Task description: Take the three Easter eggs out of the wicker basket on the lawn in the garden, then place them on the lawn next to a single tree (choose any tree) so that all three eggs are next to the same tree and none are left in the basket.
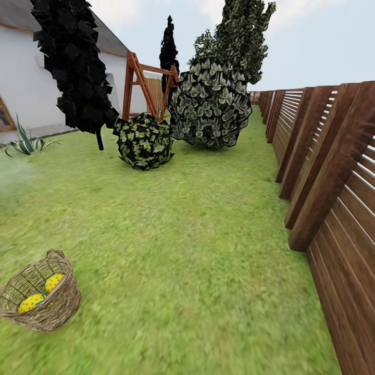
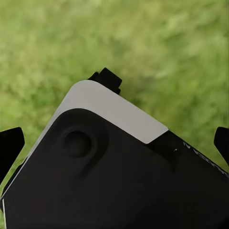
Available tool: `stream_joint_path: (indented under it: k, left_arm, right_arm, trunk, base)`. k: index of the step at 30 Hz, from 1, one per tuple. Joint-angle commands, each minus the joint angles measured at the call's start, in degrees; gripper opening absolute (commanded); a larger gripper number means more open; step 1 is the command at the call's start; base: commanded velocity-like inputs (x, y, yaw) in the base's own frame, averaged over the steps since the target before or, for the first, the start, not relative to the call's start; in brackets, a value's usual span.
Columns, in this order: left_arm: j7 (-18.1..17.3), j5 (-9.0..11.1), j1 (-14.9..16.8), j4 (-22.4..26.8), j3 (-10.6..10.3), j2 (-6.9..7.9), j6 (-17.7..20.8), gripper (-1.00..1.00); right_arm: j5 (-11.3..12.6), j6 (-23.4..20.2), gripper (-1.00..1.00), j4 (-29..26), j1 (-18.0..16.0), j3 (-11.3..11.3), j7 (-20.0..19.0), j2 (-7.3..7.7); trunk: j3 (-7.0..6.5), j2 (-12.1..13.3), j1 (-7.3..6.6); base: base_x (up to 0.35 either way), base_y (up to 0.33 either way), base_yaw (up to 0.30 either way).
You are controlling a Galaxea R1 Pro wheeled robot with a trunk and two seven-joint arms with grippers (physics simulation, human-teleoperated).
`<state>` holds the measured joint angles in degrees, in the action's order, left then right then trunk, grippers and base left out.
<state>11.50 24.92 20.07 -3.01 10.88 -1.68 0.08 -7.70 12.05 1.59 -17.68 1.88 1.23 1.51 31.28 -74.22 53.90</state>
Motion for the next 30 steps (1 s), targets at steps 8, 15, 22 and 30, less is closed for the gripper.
stream_joint_path:
  k: [8, 15, 22, 30]
  left_arm:
    - [0.2, -0.3, 0.1, -0.1, 0.5, 0.01, 0.0, 1.00]
    - [0.2, -0.3, 0.1, -0.1, 0.5, 0.13, 0.0, 1.00]
    - [0.2, -0.2, 0.1, -0.1, 0.6, 0.33, 0.0, 1.00]
    - [0.2, -0.2, 0.1, -0.1, 0.6, 0.29, 0.1, 1.00]
  right_arm:
    - [-0.5, 0.3, 1.00, 0.2, 0.0, 0.1, 0.3, -0.17]
    - [-0.5, 0.3, 1.00, 0.2, 0.0, 0.1, 0.4, -0.19]
    - [-0.5, 0.3, 1.00, 0.2, 0.0, 0.1, 0.3, -0.19]
    - [-0.4, 0.3, 1.00, 0.2, 0.0, 0.1, 0.3, -0.22]
  trunk:
    - [0.20, 0.0, 0.00]
    - [0.44, 0.0, 0.00]
    - [0.69, 0.0, 0.00]
    - [0.97, 0.0, 0.00]
  base:
    - [0.000, 0.000, 0.128]
    - [0.020, 0.000, 0.263]
    - [0.262, 0.000, 0.266]
    - [0.321, 0.000, 0.269]
